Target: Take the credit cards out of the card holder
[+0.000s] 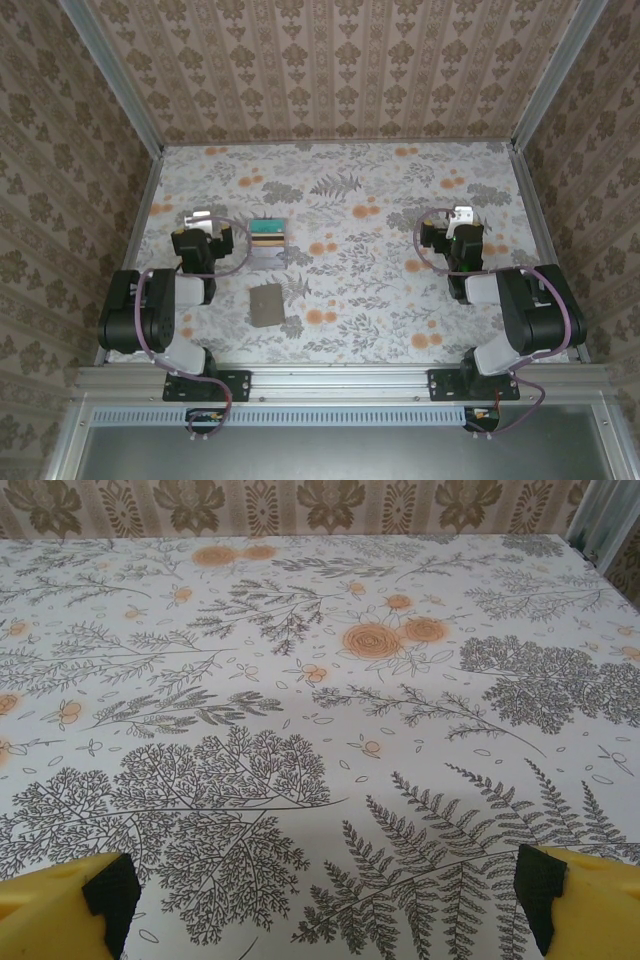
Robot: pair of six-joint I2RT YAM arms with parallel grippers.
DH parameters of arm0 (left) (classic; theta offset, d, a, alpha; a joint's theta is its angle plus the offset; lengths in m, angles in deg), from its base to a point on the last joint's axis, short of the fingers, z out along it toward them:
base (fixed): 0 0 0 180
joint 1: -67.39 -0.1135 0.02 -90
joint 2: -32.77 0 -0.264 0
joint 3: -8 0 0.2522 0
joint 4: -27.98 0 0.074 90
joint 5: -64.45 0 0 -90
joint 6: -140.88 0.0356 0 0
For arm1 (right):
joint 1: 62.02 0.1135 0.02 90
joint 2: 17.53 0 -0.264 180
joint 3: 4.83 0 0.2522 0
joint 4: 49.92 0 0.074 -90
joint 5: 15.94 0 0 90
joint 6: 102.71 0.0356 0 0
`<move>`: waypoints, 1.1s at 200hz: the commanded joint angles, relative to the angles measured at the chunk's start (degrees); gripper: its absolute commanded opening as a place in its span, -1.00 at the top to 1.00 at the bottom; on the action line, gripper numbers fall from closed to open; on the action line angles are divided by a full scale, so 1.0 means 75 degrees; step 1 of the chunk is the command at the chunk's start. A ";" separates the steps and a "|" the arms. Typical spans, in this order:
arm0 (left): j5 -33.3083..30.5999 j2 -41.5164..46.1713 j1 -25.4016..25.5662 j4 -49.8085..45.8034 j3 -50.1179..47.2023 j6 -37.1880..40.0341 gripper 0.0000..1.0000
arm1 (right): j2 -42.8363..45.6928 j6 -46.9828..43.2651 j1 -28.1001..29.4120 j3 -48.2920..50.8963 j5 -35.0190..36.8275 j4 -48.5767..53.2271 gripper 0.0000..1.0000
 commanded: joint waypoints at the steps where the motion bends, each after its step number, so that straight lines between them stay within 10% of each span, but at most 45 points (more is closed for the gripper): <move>1: -0.0165 0.0912 -0.0073 -0.2007 0.0929 -0.0311 -1.00 | 0.0758 0.0189 0.0073 -0.0200 0.0488 0.0601 -0.99; 41: -0.1208 0.2375 -0.0101 -0.6959 0.3606 -0.1900 -1.00 | 0.3307 0.1866 0.0082 -0.1250 0.1048 0.4303 -0.99; 68: -0.1401 0.2955 -0.0451 -1.0285 0.5106 -0.5038 -1.00 | 0.4190 0.3872 0.0049 -0.1909 0.0967 0.6186 -0.99; 115: 0.0120 0.4466 -0.0118 -1.1691 0.4668 -0.4750 -1.00 | 0.5083 0.3898 0.0063 -0.2314 -0.0883 0.7644 -0.99; 154: -0.0076 0.5460 0.1608 -1.2770 0.4154 -0.4661 -0.82 | 0.5124 0.4001 0.0810 -0.2506 -0.2215 0.8463 -0.99; 220: -0.0742 0.5092 0.5275 -1.3926 0.3118 -0.6782 -0.72 | 0.5096 0.3841 0.3522 -0.2757 -0.0883 0.9103 -0.99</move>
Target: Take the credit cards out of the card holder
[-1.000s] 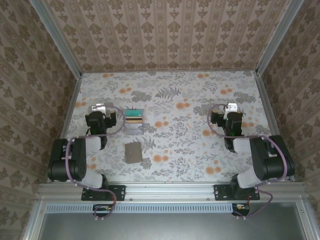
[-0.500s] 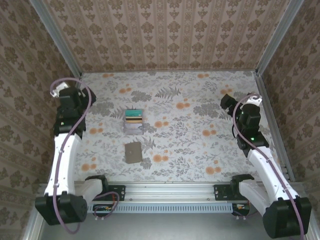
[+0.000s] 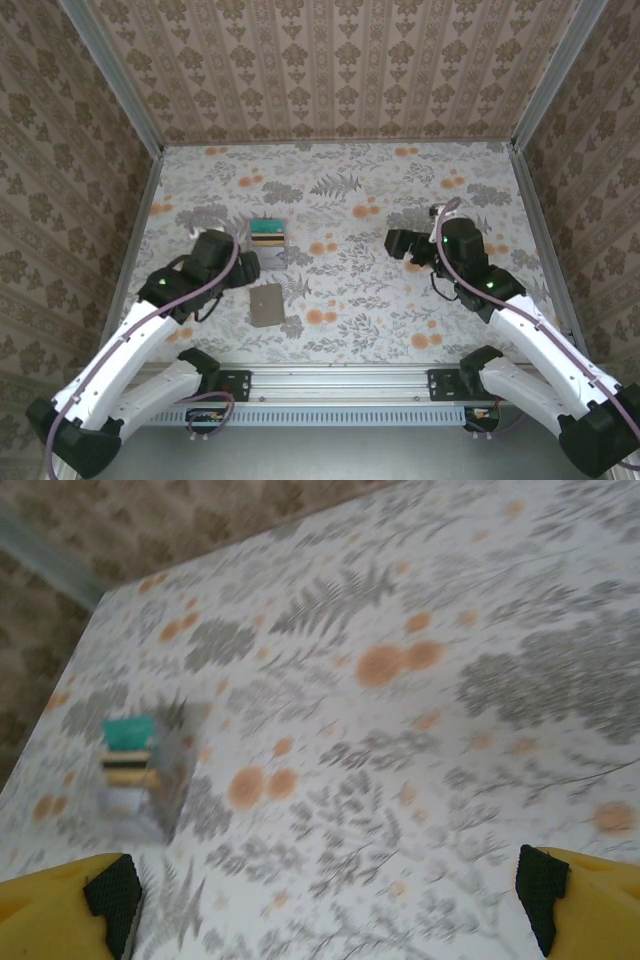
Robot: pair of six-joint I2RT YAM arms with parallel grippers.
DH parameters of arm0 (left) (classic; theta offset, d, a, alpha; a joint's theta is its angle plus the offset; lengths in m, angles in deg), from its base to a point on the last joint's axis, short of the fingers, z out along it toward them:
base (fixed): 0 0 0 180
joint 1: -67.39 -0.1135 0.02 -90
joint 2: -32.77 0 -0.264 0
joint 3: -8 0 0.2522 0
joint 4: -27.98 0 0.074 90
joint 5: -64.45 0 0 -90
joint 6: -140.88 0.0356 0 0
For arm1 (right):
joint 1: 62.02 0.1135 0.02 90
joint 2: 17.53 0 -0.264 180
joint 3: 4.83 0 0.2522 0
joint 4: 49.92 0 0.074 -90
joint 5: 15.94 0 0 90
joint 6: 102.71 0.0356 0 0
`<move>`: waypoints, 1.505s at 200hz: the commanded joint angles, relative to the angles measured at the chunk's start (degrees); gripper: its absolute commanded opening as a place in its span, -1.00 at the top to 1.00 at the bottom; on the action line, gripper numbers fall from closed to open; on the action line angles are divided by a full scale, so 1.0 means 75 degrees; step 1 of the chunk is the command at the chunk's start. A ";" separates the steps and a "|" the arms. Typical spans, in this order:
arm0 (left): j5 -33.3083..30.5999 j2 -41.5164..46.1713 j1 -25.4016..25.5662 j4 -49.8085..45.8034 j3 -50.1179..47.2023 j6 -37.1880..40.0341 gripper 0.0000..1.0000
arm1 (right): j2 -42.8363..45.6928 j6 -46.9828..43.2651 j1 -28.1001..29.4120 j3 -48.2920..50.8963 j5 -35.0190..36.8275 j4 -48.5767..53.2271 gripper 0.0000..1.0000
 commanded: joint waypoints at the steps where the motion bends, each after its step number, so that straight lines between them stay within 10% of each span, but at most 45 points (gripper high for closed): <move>1: -0.0245 -0.0188 0.0779 -0.0755 -0.0499 -0.1154 -0.72 | 0.0057 0.0019 0.0544 -0.0327 0.0537 0.0572 -0.99; 76: -0.0467 -0.1851 0.2248 -0.0392 -0.0779 -0.1222 -0.24 | -0.0704 0.0057 0.1891 -0.0389 0.1373 0.0704 -0.99; 264: -0.0057 -0.4326 0.1395 0.0893 -0.1162 -0.0116 0.14 | -0.0704 0.0333 0.2190 0.0050 0.1534 0.0569 -0.99; 301: -0.0011 -0.4478 0.1403 0.0929 -0.1184 -0.0050 0.56 | -0.0809 0.0422 0.2249 0.0095 0.1490 0.0463 -0.99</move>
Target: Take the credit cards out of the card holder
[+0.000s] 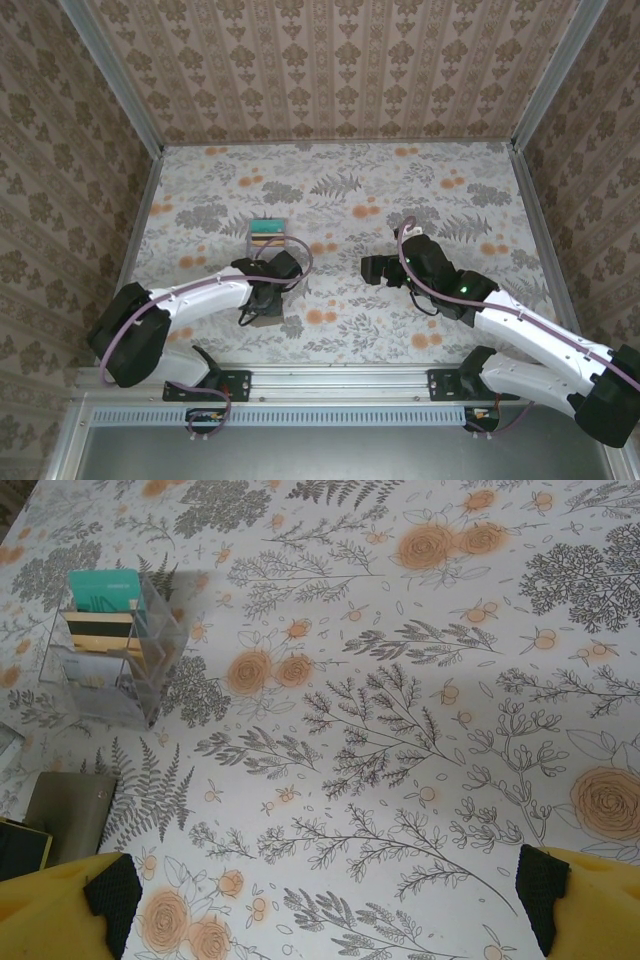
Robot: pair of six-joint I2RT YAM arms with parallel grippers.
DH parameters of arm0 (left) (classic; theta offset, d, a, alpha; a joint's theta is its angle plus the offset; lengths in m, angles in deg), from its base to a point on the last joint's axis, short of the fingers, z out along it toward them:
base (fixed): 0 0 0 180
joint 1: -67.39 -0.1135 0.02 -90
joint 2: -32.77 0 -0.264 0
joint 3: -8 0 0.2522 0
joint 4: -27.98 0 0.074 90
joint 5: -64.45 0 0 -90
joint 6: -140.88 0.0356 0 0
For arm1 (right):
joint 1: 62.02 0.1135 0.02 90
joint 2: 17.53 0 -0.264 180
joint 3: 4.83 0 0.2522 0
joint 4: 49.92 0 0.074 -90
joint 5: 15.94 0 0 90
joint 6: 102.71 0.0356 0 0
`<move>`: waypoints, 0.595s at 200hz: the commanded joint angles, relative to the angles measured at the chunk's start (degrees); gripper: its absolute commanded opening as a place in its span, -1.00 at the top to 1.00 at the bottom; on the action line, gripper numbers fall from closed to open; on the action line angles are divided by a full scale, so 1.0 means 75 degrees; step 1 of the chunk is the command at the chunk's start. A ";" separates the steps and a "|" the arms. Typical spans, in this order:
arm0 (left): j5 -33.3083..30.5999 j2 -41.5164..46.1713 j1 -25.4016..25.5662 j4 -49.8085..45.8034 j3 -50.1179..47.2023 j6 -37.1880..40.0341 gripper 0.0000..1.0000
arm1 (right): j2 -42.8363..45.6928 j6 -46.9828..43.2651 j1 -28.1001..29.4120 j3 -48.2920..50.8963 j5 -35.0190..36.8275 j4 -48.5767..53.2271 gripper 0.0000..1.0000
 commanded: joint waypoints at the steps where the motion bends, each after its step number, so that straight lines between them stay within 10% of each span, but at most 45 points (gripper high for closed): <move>1: 0.0033 -0.0250 -0.0051 -0.0123 -0.0223 0.0113 0.57 | -0.0057 0.0180 0.0105 0.0116 0.0110 -0.0065 -0.99; 31: 0.0071 -0.0139 -0.0054 -0.0165 -0.0186 0.0144 1.00 | -0.0134 0.0224 0.0257 0.0155 0.0111 -0.0153 -0.99; 119: 0.0612 0.0589 0.1446 0.1087 0.0766 -0.0495 1.00 | -0.0791 0.1121 0.0461 0.0751 -0.1521 -0.1356 -0.99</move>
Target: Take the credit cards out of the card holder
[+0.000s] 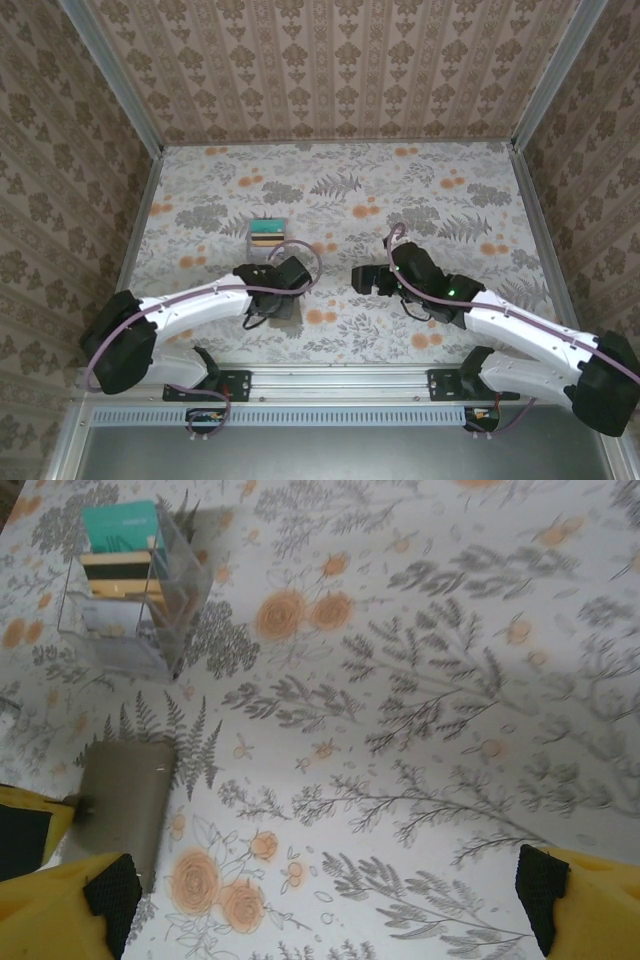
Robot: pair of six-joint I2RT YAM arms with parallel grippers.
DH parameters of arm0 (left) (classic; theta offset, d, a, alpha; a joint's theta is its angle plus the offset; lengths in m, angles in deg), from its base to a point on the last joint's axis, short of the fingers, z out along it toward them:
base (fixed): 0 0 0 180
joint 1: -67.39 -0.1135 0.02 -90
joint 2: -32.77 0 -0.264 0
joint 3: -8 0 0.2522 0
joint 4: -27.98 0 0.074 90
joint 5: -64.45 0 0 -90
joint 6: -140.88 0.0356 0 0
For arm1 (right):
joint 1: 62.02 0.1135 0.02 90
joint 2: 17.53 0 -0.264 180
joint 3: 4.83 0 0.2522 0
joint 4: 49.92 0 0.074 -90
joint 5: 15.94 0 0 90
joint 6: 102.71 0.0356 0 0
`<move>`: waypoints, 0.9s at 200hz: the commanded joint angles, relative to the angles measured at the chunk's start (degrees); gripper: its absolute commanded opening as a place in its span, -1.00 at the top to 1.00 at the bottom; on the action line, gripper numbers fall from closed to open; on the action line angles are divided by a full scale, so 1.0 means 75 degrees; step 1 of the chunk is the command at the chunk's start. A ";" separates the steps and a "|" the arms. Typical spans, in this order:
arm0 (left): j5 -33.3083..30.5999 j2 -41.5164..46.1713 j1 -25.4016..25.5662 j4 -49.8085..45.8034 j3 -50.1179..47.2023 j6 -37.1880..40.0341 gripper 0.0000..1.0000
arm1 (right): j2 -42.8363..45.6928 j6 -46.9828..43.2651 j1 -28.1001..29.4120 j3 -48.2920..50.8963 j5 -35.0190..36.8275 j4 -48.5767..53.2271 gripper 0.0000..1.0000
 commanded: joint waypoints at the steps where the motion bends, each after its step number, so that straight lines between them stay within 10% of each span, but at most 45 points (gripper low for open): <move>1: 0.0323 0.0073 0.0405 0.0840 0.0516 -0.0397 1.00 | -0.0281 0.0520 0.0081 0.0267 -0.0899 -0.0679 -0.99; 180: 0.0615 0.1460 0.0783 0.2294 0.0309 -0.0668 1.00 | -0.1623 0.0939 0.0762 0.0110 -0.0871 -0.1180 -0.99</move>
